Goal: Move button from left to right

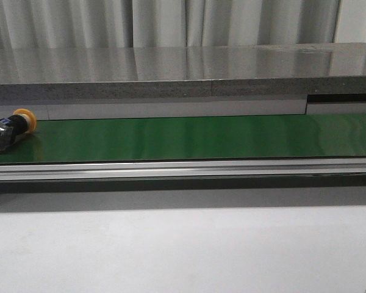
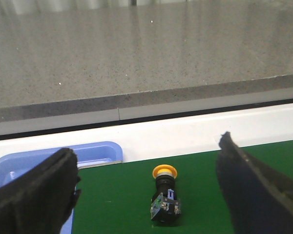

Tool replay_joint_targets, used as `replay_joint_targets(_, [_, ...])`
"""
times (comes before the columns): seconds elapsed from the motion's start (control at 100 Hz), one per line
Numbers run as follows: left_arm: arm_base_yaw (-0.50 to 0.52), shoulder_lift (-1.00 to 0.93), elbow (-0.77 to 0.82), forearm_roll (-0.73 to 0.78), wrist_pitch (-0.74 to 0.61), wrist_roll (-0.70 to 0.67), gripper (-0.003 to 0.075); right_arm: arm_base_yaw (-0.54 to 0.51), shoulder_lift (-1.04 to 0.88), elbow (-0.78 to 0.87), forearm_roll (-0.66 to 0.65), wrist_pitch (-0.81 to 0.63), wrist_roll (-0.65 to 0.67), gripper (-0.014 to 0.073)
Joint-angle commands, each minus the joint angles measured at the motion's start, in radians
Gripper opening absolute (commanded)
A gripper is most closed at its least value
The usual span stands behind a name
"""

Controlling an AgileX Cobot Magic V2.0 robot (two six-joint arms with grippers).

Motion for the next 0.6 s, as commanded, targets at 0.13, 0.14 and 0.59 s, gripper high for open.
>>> replay_joint_targets(0.13, [-0.011, -0.24, 0.187, -0.02, -0.175, 0.001, 0.0567, 0.0, -0.013, -0.017, -0.012, -0.073, 0.0, -0.0067])
replay_joint_targets(0.14, [-0.011, -0.247, 0.194, -0.02, -0.177, 0.001, 0.0567, 0.0, -0.013, -0.017, -0.012, -0.073, 0.0, -0.0067])
replay_joint_targets(0.59, [-0.011, -0.491, 0.465, -0.021, -0.199, 0.001, 0.0567, 0.0, -0.013, -0.017, -0.012, -0.073, 0.0, -0.0067])
